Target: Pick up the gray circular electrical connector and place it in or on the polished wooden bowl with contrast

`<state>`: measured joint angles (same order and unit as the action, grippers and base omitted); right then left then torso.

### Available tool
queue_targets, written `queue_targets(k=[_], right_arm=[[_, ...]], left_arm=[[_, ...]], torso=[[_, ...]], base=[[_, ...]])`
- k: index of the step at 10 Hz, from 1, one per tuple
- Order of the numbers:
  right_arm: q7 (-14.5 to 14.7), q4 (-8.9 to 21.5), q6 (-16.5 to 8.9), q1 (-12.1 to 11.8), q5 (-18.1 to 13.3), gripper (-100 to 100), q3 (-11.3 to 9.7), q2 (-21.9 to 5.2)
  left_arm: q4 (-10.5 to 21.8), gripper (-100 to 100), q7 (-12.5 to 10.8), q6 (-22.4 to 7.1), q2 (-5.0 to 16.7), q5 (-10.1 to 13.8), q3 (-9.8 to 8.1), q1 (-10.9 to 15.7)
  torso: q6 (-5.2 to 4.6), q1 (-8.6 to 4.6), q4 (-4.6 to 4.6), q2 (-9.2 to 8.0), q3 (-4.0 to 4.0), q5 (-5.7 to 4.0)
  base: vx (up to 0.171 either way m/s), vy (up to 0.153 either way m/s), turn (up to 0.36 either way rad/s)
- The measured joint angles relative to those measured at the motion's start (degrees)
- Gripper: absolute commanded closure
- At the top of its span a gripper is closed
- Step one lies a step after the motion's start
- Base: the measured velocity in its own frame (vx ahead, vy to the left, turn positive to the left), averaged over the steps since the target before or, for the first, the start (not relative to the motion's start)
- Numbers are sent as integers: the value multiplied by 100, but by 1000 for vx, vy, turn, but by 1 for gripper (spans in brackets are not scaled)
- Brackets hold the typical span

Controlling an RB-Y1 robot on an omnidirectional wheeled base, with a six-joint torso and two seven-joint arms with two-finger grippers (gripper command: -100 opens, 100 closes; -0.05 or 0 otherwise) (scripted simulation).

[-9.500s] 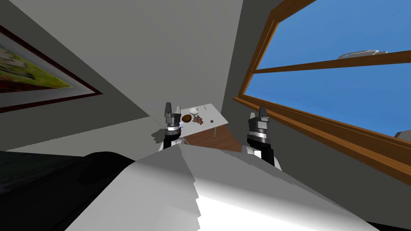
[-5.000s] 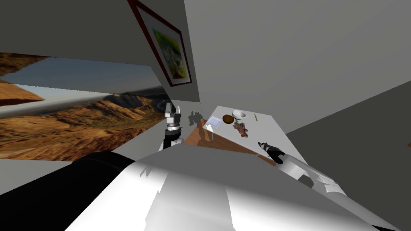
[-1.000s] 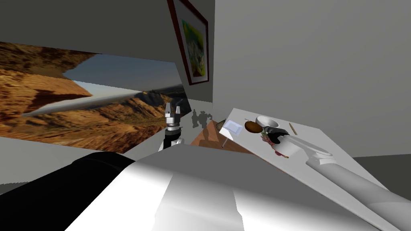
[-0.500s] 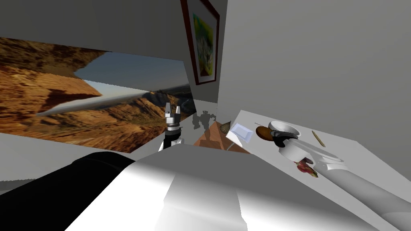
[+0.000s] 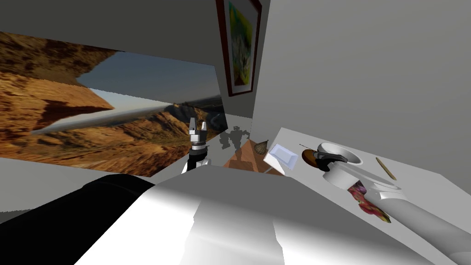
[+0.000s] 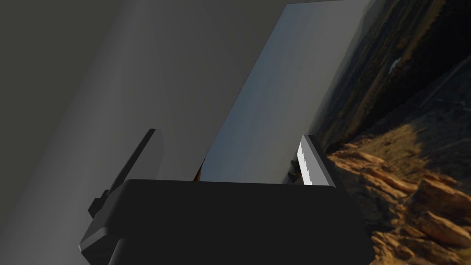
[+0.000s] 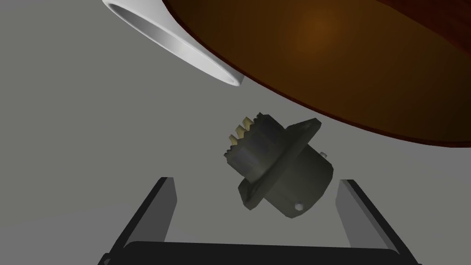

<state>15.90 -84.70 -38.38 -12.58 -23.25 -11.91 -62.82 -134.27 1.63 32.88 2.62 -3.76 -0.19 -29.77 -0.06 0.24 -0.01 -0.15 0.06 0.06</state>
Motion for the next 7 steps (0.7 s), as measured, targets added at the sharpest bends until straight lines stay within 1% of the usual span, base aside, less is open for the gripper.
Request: queue_targets(k=[2,3,4,7], right_arm=[[0,0,0,0,0,-100,0,0],[0,-3,2,2,0,0,-1,1],[0,-4,3,3,0,-100,-1,1],[58,-200,-94,-30,387,-100,9,-341]], left_arm=[[0,0,0,0,0,0,0,0],[0,0,0,0,0,0,0,0],[0,0,0,0,0,0,0,0],[0,0,0,0,0,0,0,0]], torso=[[0,-3,1,-4,3,-1],[-4,-4,1,-6,3,0],[-5,-5,1,-7,4,0],[-5,-3,3,-12,7,1]], base=[[0,0,0],[0,0,0],[0,0,0],[-7,5,5]])
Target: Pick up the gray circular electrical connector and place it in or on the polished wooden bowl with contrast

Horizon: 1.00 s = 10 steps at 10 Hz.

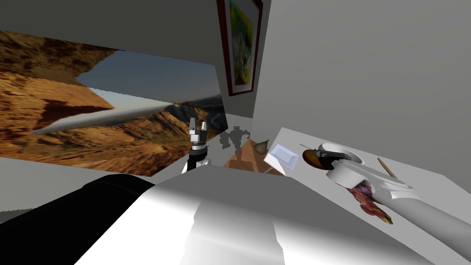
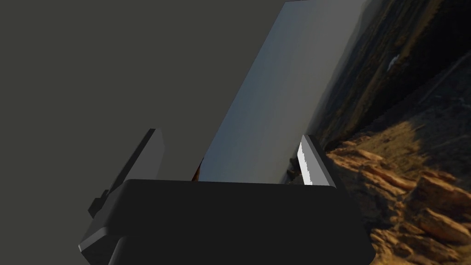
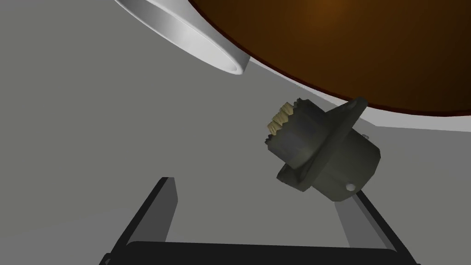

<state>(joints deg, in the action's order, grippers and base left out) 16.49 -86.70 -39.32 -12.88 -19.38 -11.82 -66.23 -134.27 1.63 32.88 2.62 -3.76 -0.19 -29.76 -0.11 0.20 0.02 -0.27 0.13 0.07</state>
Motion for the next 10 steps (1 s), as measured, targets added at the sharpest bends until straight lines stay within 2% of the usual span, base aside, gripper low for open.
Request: queue_targets(k=[6,7,10], right_arm=[[91,-413,-224,-111,656,-100,32,-595],[97,-420,-232,-111,670,0,33,-606],[96,-419,-232,-111,668,0,33,-605]], left_arm=[[0,0,0,0,0,0,0,0],[0,0,0,0,0,0,0,0],[0,0,0,0,0,0,0,0]], torso=[[0,0,0,1,0,-1],[-1,-2,-1,1,-1,-2],[0,-3,-1,2,-2,-2]], base=[[-5,4,4],[0,0,0],[0,0,0]])
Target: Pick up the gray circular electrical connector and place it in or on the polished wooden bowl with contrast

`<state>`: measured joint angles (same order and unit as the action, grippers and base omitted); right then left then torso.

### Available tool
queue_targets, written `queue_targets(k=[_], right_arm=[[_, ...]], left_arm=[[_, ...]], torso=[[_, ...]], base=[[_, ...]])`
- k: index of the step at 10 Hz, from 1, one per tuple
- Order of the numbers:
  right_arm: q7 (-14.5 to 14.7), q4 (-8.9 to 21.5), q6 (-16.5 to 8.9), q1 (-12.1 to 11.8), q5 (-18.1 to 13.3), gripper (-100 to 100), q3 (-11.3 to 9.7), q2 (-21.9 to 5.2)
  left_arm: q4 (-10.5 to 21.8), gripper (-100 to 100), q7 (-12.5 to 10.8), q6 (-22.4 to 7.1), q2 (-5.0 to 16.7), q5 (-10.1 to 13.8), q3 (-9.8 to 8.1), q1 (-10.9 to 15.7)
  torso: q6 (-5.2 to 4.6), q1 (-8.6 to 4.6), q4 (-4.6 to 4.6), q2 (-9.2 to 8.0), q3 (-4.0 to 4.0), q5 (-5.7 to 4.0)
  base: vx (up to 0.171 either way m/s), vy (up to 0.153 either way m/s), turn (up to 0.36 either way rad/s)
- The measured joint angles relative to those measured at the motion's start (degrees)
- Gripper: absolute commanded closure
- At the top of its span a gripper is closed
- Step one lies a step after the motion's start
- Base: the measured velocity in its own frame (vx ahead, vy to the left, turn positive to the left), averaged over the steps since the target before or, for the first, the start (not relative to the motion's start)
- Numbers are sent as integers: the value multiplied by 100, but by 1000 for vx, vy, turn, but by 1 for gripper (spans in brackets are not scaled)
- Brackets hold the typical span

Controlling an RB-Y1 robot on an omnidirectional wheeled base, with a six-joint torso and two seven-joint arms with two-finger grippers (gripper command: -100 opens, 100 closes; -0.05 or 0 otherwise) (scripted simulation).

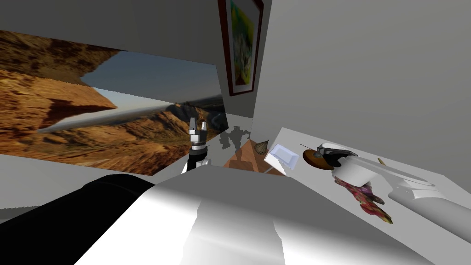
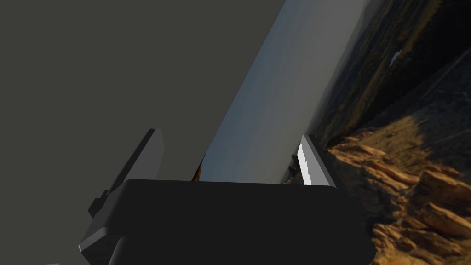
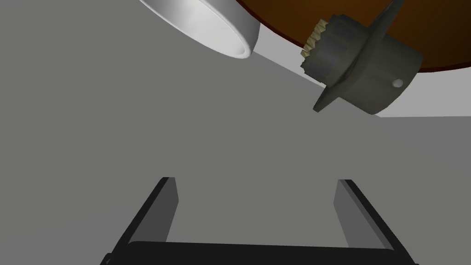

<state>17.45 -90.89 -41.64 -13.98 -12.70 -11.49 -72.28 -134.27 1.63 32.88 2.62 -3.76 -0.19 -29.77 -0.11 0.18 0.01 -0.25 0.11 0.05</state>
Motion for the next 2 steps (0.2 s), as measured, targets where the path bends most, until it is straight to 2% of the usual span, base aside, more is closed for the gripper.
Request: queue_targets(k=[2], right_arm=[[0,0,0,0,0,0,0,0]], left_arm=[[0,0,0,0,0,0,0,0]], torso=[[0,0,0,0,0,0]], base=[[0,0,0]])
